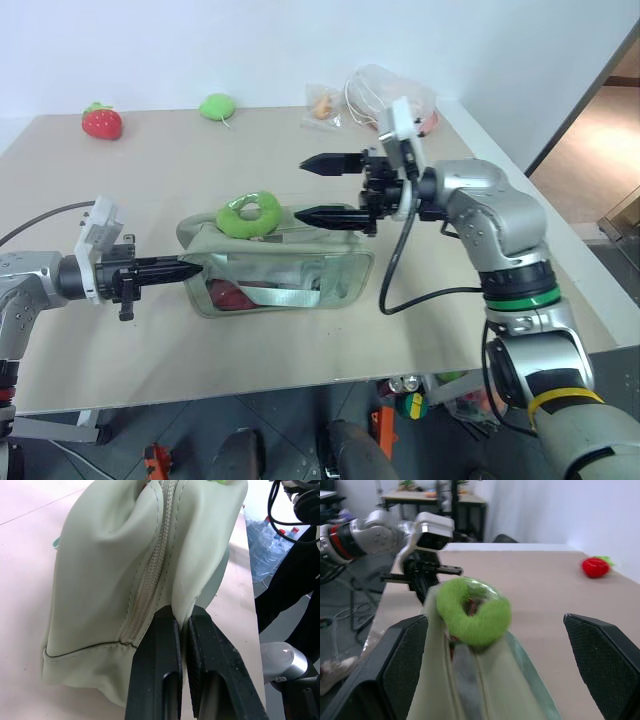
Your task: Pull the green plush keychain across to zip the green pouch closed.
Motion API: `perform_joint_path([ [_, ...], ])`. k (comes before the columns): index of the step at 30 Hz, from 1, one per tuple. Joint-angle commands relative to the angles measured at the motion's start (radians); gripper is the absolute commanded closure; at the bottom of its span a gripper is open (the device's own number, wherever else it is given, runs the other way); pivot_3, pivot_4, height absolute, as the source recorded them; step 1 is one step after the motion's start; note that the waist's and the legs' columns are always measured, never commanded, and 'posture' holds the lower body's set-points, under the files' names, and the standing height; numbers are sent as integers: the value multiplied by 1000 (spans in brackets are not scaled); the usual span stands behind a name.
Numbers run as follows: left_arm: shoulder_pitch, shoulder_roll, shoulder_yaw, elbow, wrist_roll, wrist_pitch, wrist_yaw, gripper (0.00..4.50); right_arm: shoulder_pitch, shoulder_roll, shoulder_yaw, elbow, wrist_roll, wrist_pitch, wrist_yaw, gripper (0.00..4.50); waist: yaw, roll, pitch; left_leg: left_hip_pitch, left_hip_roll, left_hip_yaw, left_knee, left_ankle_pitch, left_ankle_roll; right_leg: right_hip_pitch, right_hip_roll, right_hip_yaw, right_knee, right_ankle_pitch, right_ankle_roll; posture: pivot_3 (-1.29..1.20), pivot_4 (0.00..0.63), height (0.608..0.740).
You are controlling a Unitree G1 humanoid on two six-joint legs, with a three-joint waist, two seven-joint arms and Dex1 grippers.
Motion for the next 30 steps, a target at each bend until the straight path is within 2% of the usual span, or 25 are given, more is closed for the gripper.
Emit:
perform_joint_path([
  [1, 21, 1, 6, -37, -7, 0, 6, 4500, -43, 25, 24, 40, -34, -58, 45, 14, 0, 0, 0, 0, 0, 0, 0, 0, 0, 0, -1, 0, 0, 0, 0, 0, 150, 740],
  [16, 55, -9, 20, -62, -31, -1, 34, 4500, -146, 163, 64, 289, -163, -189, 68, 14, -2, 0, 0, 1, 0, 0, 1, 0, 0, 0, -1, 0, 0, 1, 0, 0, 150, 740],
  [21, 62, -12, 24, -71, -36, 0, 42, 4500, -144, 173, 62, 307, -183, -205, 82, 1445, -1, 0, 0, 1, 0, -1, 1, 0, 0, 0, -1, 1, 0, 1, 0, 0, 150, 740],
  [27, 75, -10, 32, -81, -46, 2, 54, 4500, -133, 170, 56, 302, -185, -202, 103, 3622, -1, 0, 0, 1, 0, -1, 1, 0, 0, 0, -1, 1, 0, 1, 0, 0, 150, 740],
  [29, 76, -9, 32, -81, -48, 2, 56, 4500, -134, 170, 54, 305, -185, -204, 107, 4257, -1, 0, 0, 1, 0, -2, 1, 0, 0, 0, -1, 1, 0, 1, 0, 0, 150, 740],
  [30, 76, -9, 32, -81, -49, 3, 58, 4500, -133, 170, 52, 306, -185, -204, 108, 4435, -1, 0, 0, 1, 0, -2, 1, 0, 0, 0, -1, 1, 0, 1, 0, 0, 150, 740],
])
